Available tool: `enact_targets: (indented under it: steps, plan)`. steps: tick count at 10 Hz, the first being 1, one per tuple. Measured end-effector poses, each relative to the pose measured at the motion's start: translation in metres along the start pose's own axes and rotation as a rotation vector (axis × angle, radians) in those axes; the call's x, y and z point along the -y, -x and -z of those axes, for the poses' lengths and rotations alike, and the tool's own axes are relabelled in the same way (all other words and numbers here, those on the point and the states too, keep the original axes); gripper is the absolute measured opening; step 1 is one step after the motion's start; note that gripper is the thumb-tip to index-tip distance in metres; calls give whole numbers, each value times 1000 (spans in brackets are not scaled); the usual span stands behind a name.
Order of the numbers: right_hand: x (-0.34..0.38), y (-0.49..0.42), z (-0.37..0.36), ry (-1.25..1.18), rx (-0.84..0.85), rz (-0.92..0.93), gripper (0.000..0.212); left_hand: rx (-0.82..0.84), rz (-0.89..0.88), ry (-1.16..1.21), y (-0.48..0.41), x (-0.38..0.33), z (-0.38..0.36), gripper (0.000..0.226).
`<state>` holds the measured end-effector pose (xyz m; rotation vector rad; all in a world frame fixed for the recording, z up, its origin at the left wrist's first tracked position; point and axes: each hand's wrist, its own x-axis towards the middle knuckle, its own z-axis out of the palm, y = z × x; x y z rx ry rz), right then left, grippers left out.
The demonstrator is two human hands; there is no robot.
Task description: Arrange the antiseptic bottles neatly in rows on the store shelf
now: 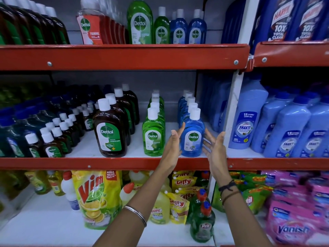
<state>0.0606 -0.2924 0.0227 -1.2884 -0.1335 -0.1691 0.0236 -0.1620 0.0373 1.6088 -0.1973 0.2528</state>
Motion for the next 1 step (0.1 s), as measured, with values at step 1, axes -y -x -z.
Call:
enact_targets:
  steps: [1]
  plan:
    - [-1, 7, 3, -90, -89, 26, 88, 4, -54, -65, -2, 6, 1, 57]
